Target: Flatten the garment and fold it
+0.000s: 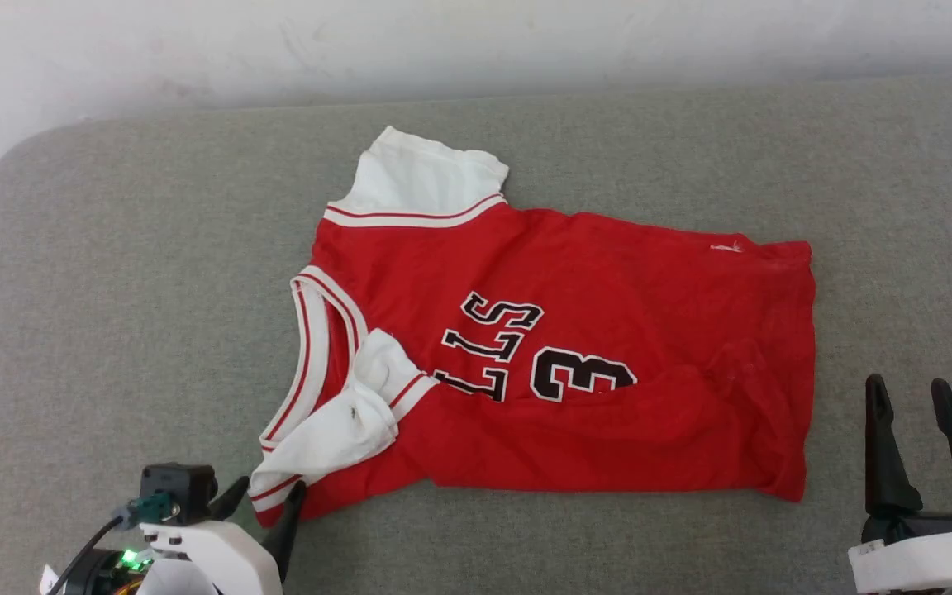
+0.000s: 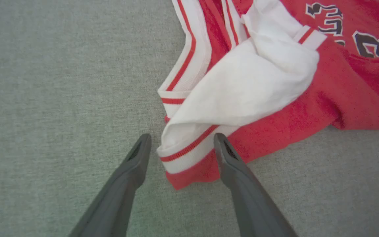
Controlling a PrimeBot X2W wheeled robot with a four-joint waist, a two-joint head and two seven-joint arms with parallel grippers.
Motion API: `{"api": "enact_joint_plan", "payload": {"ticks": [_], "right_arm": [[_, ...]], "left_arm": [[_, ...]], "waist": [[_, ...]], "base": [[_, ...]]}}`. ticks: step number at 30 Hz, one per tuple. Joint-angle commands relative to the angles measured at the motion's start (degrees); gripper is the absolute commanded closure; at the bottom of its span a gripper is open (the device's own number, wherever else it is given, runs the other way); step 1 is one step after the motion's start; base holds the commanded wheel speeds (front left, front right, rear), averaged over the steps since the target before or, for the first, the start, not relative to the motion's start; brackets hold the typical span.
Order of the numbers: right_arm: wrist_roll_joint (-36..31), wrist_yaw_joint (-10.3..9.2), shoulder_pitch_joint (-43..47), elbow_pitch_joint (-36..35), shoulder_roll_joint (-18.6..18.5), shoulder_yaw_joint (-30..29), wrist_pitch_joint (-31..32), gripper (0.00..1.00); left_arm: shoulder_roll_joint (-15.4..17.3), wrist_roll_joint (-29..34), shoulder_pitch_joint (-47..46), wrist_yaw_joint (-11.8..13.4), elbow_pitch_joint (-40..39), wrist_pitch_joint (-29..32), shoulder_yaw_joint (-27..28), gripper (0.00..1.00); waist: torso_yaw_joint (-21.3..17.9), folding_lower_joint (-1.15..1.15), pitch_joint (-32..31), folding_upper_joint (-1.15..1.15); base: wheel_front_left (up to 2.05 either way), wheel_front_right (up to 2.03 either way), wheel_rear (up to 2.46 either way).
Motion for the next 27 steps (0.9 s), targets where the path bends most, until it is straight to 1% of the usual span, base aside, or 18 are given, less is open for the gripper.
{"api": "enact_joint_plan", "payload": {"ticks": [1,5,6,7,8,13,16,19,23,25,27], "right_arm": [[-0.31,-0.04,-0.82,-0.10,0.13,-0.15,0.13,0.00],[-0.57,-0.04,-1.12,-0.35,0.14,-0.45,0.57,0.00],[-0.73,-0.04,-1.21,-0.46,0.14,-0.42,0.73,0.00],[-0.85,-0.04,-1.32,-0.60,0.14,-0.36,0.90,0.00],[-0.99,-0.04,-1.43,-0.77,0.14,-0.31,1.08,0.00],[-2.34,-0.04,-2.03,-2.08,0.14,0.00,2.98,0.00],[-2.73,-0.04,-2.19,-3.11,0.14,0.11,6.33,0.00],[-2.17,-0.04,-1.40,-3.97,0.14,-0.69,13.30,0.00],[-1.04,-0.04,0.00,-4.74,0.14,-2.59,24.65,0.00],[-1.88,-0.04,0.70,-5.19,0.14,-2.36,29.70,0.00],[-1.46,-0.04,0.99,-5.25,0.14,-2.21,33.38,0.00]], "left_arm": [[0.11,-0.90,-1.68,-0.72,1.30,1.24,-0.35,0.00],[0.47,-2.98,-3.20,-1.70,4.83,6.48,-1.72,0.00],[0.64,-3.58,-3.47,-1.91,5.57,8.17,-2.07,0.24],[0.92,-4.00,-3.81,-2.21,5.79,9.13,-2.45,0.88],[1.01,-4.39,-4.16,-2.34,5.83,9.28,-2.40,1.00],[0.74,-6.25,-4.45,-2.71,5.45,8.33,-1.92,1.00],[0.21,-6.84,-3.72,-2.34,4.73,6.45,-1.16,1.00],[-0.27,-6.93,-2.51,-1.85,3.03,5.44,-1.10,1.00],[-0.62,-6.77,-1.49,-1.32,0.96,5.00,-1.44,1.00],[-0.75,-6.69,-1.30,-1.13,0.23,5.02,-1.69,1.00],[-0.80,-6.62,-1.18,-0.97,-0.25,5.00,-1.87,1.00]], "waist": [[-0.85,-0.01,0.86,0.00],[-1.42,-0.01,1.55,0.00],[-1.57,-0.01,1.70,0.00],[-1.72,-0.01,1.86,0.00],[-1.84,-0.01,1.99,0.00],[-2.22,-0.01,2.38,0.00],[-2.24,-0.01,2.39,0.00],[-1.80,-0.01,2.32,0.00],[-1.16,-0.01,2.26,0.00],[-0.81,-0.01,2.28,0.00],[-0.57,-0.01,2.29,0.00]], "base": [[0.00,0.00,0.00],[0.00,0.00,0.00],[0.00,0.00,0.00],[0.00,0.00,0.00],[0.00,0.00,0.00],[0.00,0.00,0.00],[0.00,0.00,0.00],[0.00,0.00,0.00],[0.00,0.00,0.00],[0.00,0.00,0.00],[0.00,0.00,0.00]]}}
